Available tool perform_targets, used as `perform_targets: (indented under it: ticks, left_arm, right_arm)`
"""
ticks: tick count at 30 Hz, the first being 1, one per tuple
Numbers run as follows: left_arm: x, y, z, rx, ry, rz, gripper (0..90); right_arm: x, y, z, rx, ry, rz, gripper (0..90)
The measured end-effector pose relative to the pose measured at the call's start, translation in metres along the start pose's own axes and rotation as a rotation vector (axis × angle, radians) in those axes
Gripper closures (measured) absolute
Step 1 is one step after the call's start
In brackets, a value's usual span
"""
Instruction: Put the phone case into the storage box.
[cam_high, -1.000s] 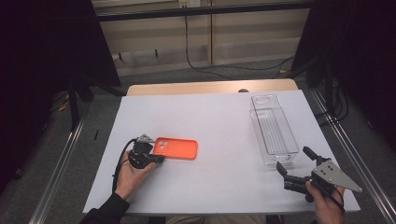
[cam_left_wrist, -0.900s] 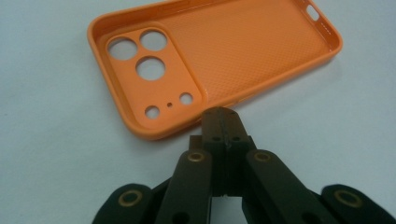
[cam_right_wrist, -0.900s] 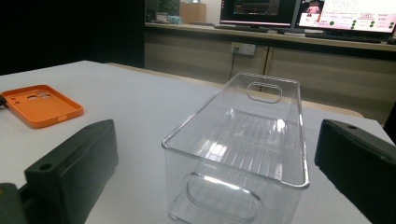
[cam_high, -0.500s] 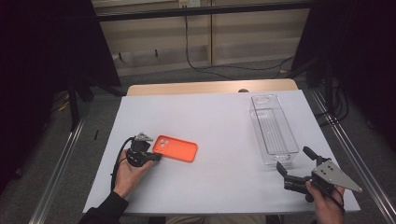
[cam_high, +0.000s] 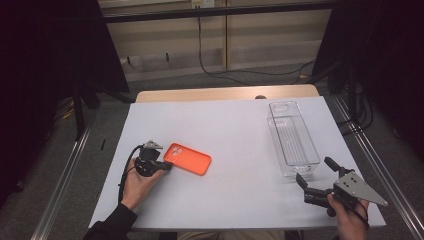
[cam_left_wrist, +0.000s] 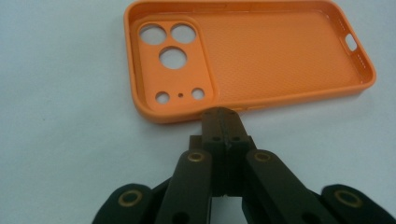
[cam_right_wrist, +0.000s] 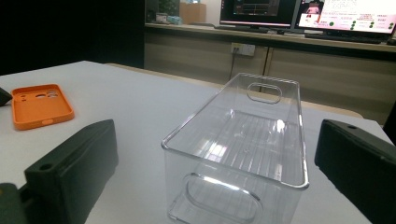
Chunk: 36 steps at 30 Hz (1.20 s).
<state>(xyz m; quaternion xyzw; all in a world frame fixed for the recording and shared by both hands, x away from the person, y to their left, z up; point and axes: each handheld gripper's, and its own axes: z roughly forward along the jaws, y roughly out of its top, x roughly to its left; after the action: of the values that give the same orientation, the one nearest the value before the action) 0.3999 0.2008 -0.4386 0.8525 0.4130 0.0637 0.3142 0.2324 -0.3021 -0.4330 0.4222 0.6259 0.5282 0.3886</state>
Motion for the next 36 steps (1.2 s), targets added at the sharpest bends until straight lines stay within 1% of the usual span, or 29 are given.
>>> perform_targets:
  ticks: [2, 4, 8, 14, 16, 17, 20, 22, 23, 26, 28, 29, 30, 31, 32, 34, 36]
  left_arm:
    - [0.001, 0.001, 0.001, -0.003, 0.006, -0.008, 90.0]
    - [0.004, 0.004, 0.002, 0.003, -0.002, -0.015, 90.0]
    - [0.006, 0.007, 0.003, 0.008, 0.009, -0.016, 90.0]
    - [0.007, 0.008, 0.004, 0.004, 0.011, -0.027, 90.0]
    - [0.01, 0.009, 0.004, 0.002, 0.005, -0.018, 90.0]
    - [0.01, 0.009, 0.004, 0.002, 0.002, -0.025, 90.0]
    - [0.009, 0.011, 0.005, 0.01, 0.016, -0.011, 90.0]
    - [0.009, 0.012, 0.006, 0.007, 0.022, -0.013, 90.0]
    - [0.01, 0.012, 0.006, 0.008, 0.015, -0.015, 90.0]
    - [0.013, 0.014, 0.007, 0.006, 0.013, -0.025, 90.0]
    - [0.014, 0.015, 0.007, 0.005, 0.025, -0.018, 90.0]
    - [0.015, 0.016, 0.008, 0.002, 0.025, -0.023, 90.0]
    - [0.017, 0.017, 0.01, -0.003, 0.034, -0.022, 90.0]
    - [0.017, 0.017, 0.01, -0.003, 0.034, -0.022, 90.0]
    - [0.019, 0.018, 0.01, 0.002, 0.026, -0.022, 90.0]
    - [0.02, 0.02, 0.011, -0.006, 0.037, -0.024, 90.0]
    - [0.021, 0.02, 0.012, -0.006, 0.033, -0.028, 90.0]
  right_arm:
    - [0.0, 0.0, 0.0, 0.004, -0.002, 0.001, 0.0]
    - [0.0, 0.0, 0.0, 0.007, -0.001, -0.004, 0.0]
    - [0.0, 0.0, 0.0, 0.005, -0.003, -0.003, 0.0]
    - [0.0, 0.0, 0.0, 0.003, -0.002, -0.002, 0.0]
    - [0.0, 0.0, 0.0, 0.006, 0.0, -0.001, 0.0]
    - [0.0, 0.0, 0.0, 0.007, 0.001, -0.001, 0.0]
    - [0.0, 0.0, 0.0, 0.007, 0.001, -0.001, 0.0]
    - [0.0, 0.0, 0.001, 0.007, 0.001, -0.003, 0.0]
    - [0.0, 0.0, 0.001, 0.006, 0.001, -0.001, 0.0]
    - [0.0, 0.0, 0.0, 0.007, 0.0, 0.0, 0.0]
    - [0.0, 0.0, 0.001, 0.01, -0.001, -0.002, 0.0]
    - [0.0, 0.0, 0.001, 0.009, 0.001, -0.001, 0.0]
    - [0.0, 0.0, 0.001, 0.01, 0.0, -0.003, 0.0]
    - [0.0, 0.0, 0.001, 0.01, 0.0, -0.003, 0.0]
    - [0.0, 0.0, 0.001, 0.007, 0.001, -0.002, 0.0]
    - [0.0, 0.0, 0.0, 0.007, 0.001, -0.002, 0.0]
    - [0.0, 0.0, 0.0, 0.007, 0.001, -0.002, 0.0]
